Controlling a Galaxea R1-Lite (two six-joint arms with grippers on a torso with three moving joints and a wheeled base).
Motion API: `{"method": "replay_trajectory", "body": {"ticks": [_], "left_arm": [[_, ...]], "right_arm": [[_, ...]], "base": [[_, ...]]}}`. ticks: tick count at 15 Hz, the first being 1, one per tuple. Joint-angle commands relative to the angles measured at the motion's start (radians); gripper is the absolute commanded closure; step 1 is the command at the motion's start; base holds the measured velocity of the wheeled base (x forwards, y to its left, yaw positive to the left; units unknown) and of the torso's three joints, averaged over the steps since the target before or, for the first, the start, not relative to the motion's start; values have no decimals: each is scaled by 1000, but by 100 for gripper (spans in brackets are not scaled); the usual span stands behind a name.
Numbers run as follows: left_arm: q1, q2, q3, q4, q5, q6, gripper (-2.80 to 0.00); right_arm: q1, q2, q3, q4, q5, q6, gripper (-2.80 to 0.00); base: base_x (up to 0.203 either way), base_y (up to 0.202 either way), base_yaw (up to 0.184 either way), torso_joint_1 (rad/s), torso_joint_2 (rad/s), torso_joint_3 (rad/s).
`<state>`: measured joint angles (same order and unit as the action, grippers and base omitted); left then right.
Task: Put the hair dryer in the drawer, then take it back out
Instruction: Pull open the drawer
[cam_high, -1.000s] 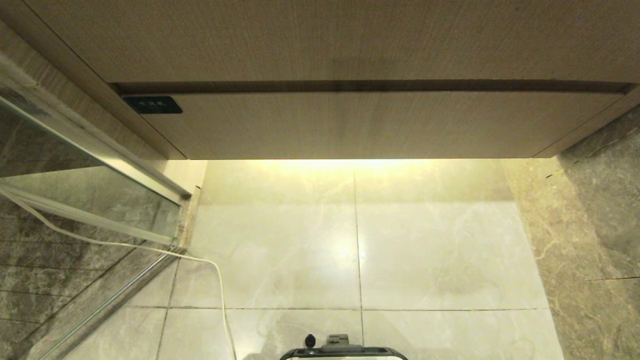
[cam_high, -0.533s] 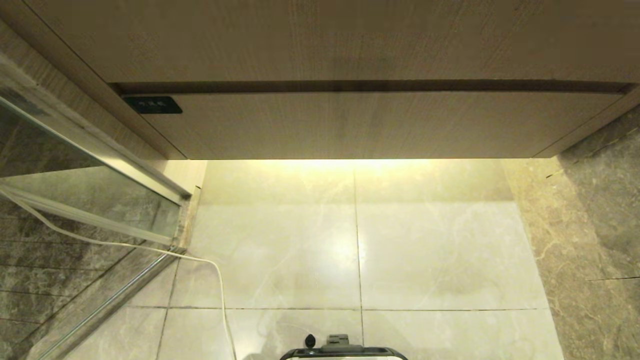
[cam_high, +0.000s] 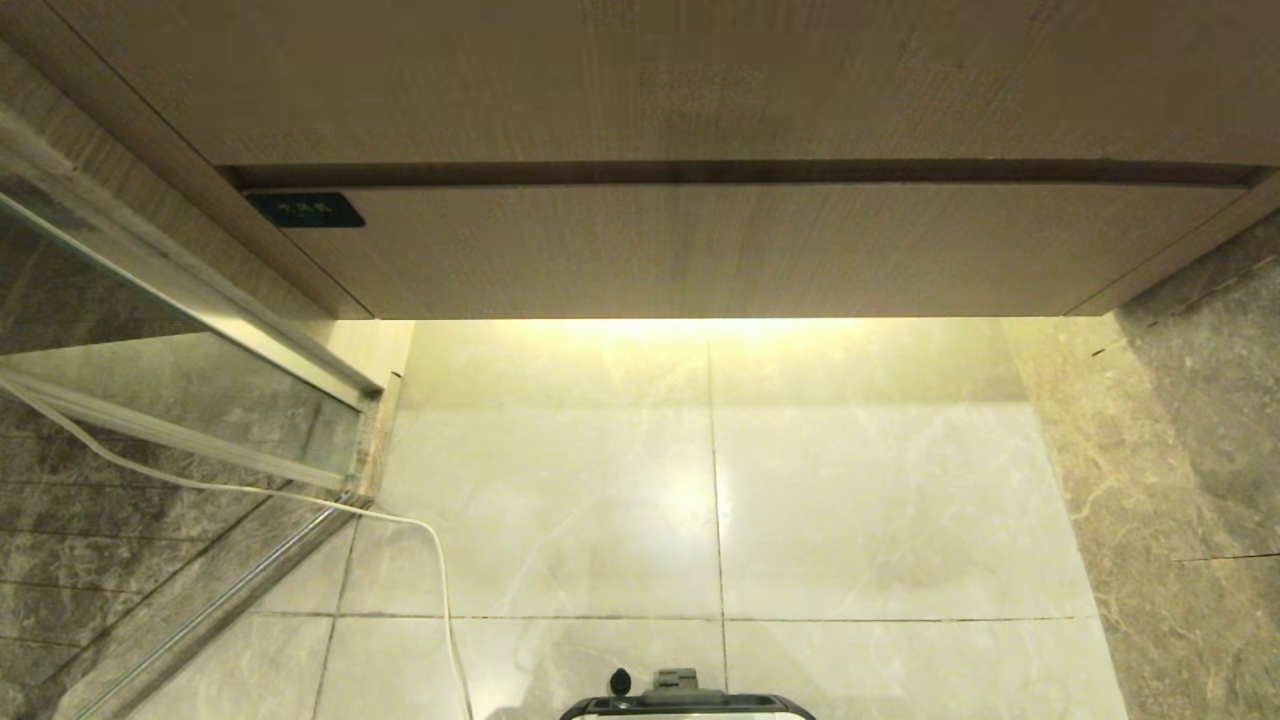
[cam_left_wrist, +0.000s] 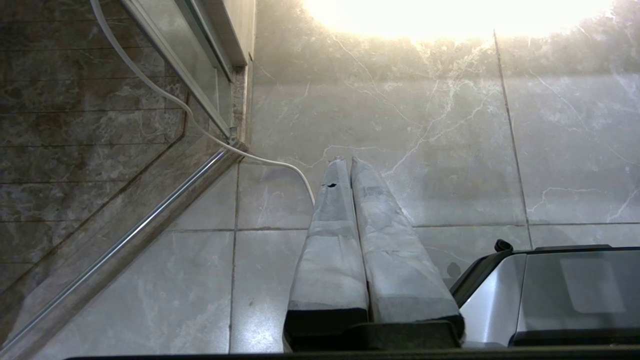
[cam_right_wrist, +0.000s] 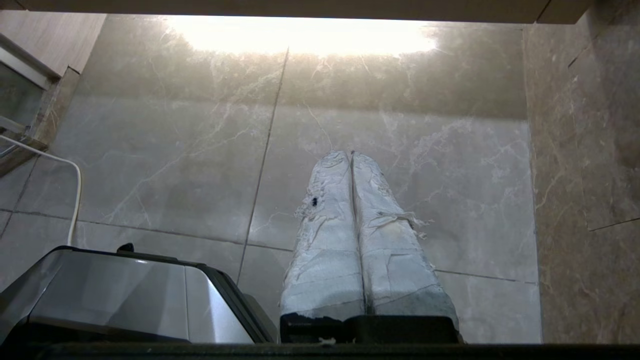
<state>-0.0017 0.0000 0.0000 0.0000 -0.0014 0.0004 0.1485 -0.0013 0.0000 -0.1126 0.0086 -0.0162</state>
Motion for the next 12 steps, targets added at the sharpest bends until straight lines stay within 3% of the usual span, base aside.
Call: {"method": "replay_trajectory", "body": {"ticks": [1,3,6,9,12], "left_arm": [[0,0,2,0,0,1,0],[0,0,1,0,0,0,0],[0,0,2,0,0,0,0],[0,0,2,0,0,0,0],[0,0,0,0,0,0,0]], "right_arm": [[0,-39,40,-2,1,-1,0],[0,-39,-10,3,10,-11,0],[0,-38,-292,76,11,-11,0],[2,125,-696,224,28,-2,0],[3,514,-1186,416,122,22,0]], "base": [[0,0,0,0,0,0],[0,0,0,0,0,0],[0,0,0,0,0,0],[0,0,0,0,0,0],[0,0,0,0,0,0]]}}
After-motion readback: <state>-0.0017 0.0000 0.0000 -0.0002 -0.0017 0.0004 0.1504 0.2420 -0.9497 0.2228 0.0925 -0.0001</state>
